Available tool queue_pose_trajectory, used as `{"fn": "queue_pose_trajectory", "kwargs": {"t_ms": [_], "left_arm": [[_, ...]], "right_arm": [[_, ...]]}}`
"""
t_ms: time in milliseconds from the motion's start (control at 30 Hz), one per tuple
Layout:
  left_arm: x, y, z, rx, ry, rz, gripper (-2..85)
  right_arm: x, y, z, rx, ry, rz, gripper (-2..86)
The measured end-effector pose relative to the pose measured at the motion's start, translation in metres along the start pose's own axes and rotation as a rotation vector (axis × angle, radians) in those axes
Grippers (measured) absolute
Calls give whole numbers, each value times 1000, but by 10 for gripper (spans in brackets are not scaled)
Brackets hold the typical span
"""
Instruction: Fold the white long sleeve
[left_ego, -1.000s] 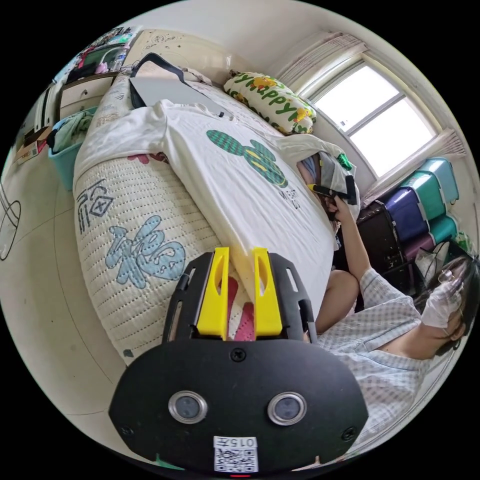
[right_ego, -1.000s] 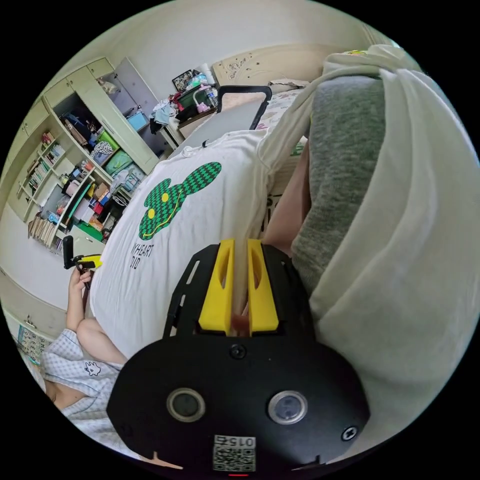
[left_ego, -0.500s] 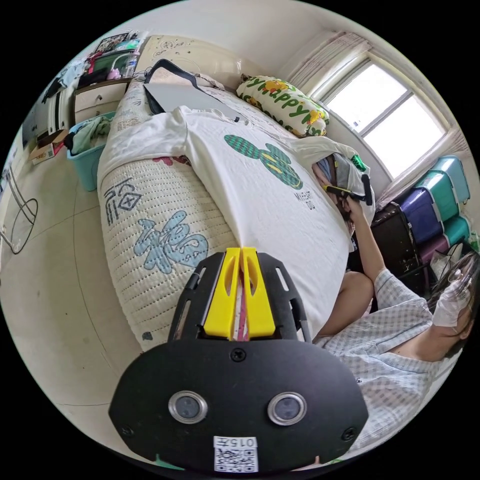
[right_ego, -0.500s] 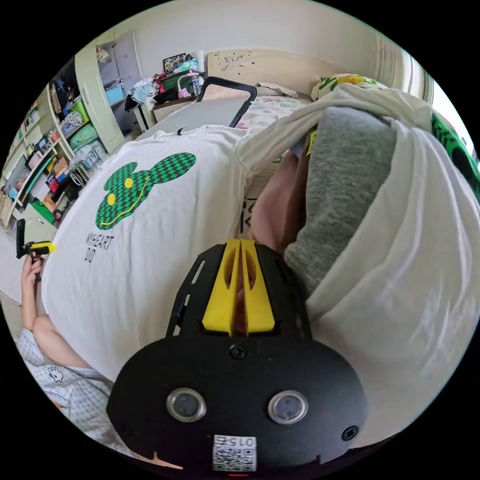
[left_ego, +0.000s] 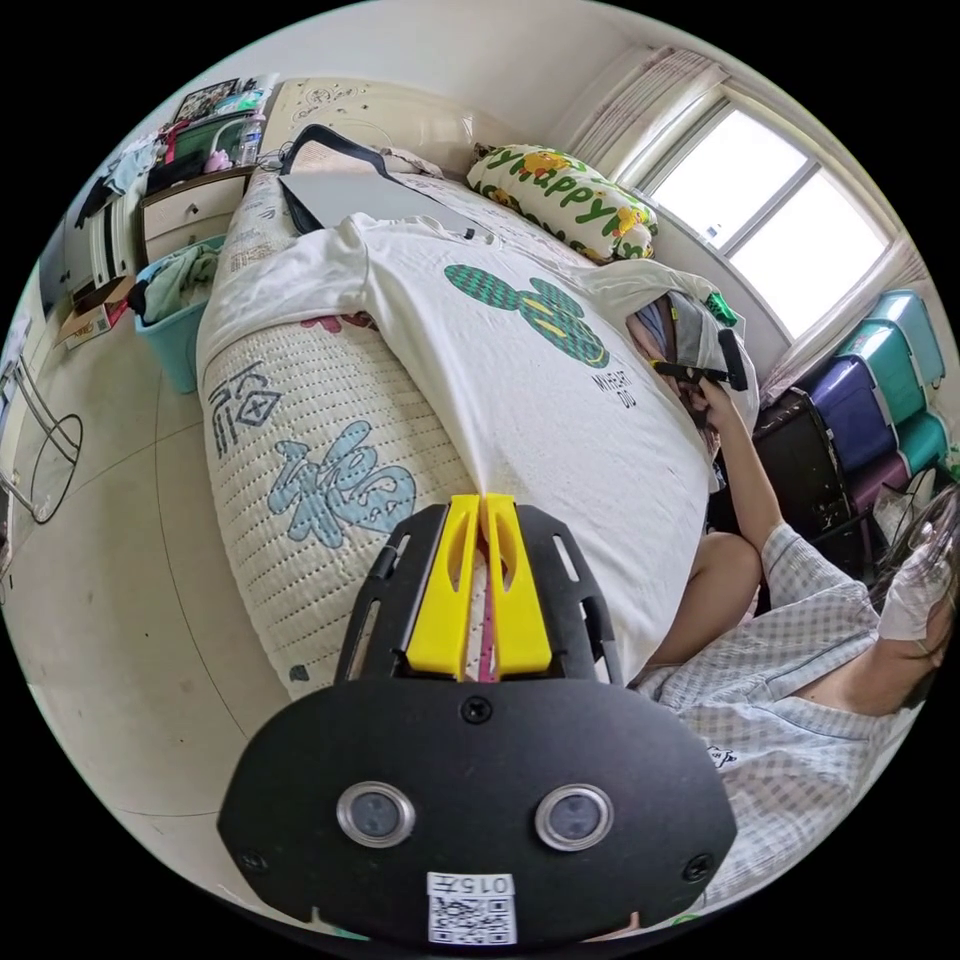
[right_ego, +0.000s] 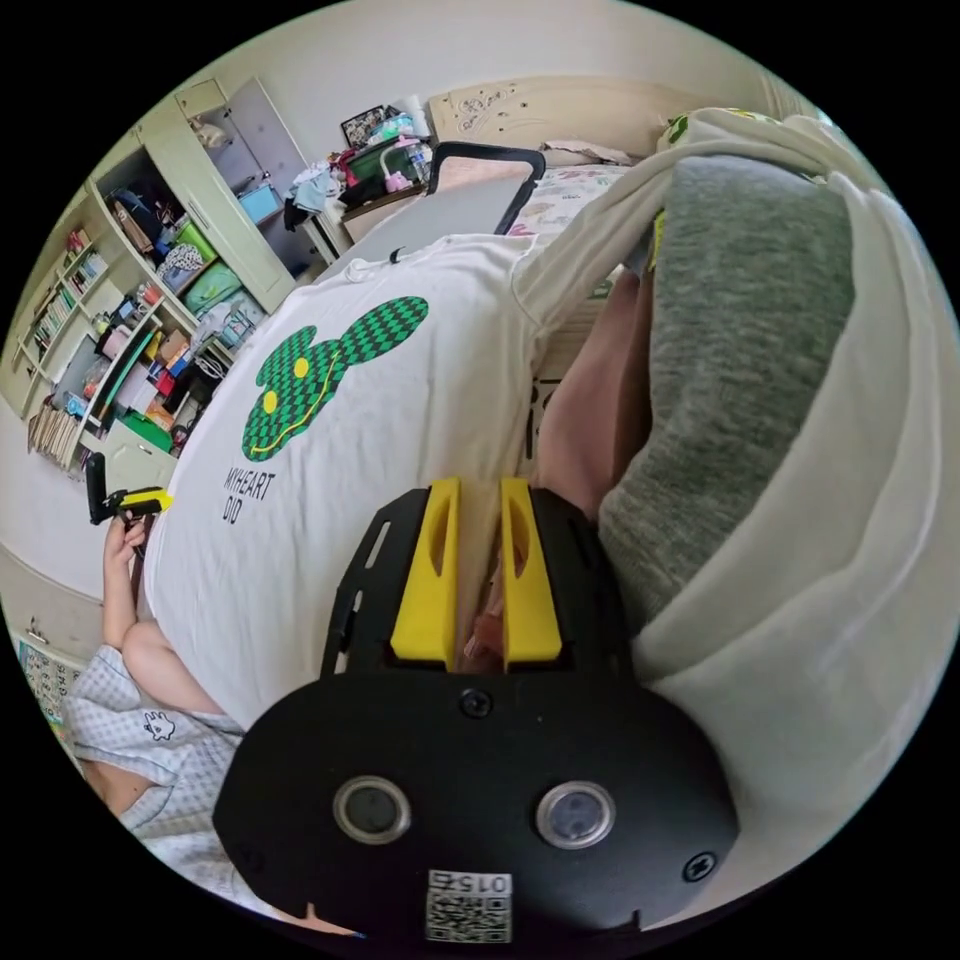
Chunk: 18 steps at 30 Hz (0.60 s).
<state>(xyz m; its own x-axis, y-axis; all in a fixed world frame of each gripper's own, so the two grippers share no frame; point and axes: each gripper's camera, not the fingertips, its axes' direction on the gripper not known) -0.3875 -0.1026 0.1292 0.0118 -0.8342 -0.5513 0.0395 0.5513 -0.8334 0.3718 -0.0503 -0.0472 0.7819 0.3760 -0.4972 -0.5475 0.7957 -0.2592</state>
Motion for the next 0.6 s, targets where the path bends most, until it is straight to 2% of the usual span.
{"fn": "queue_pose_trajectory", "kwargs": {"t_ms": [133, 233, 300, 400, 533, 600], "left_arm": [[0, 5, -2, 3, 7, -7, -6], [1, 10, -6, -4, 11, -8, -7], [4, 14, -10, -3, 0, -2, -7], [8, 18, -2, -31, -25, 11, -4], [7, 26, -7, -36, -2, 16, 13], [7, 34, -18, -31, 40, 16, 46]], "right_arm": [[6, 7, -3, 17, 5, 18, -2], [-1, 12, -9, 47, 137, -12, -8], [-12, 13, -5, 15, 264, -65, -9], [-18, 13, 6, -39, 345, -97, -8], [-8, 23, -3, -5, 256, -74, 0], [4, 39, -20, 22, 73, -64, 32]]}}
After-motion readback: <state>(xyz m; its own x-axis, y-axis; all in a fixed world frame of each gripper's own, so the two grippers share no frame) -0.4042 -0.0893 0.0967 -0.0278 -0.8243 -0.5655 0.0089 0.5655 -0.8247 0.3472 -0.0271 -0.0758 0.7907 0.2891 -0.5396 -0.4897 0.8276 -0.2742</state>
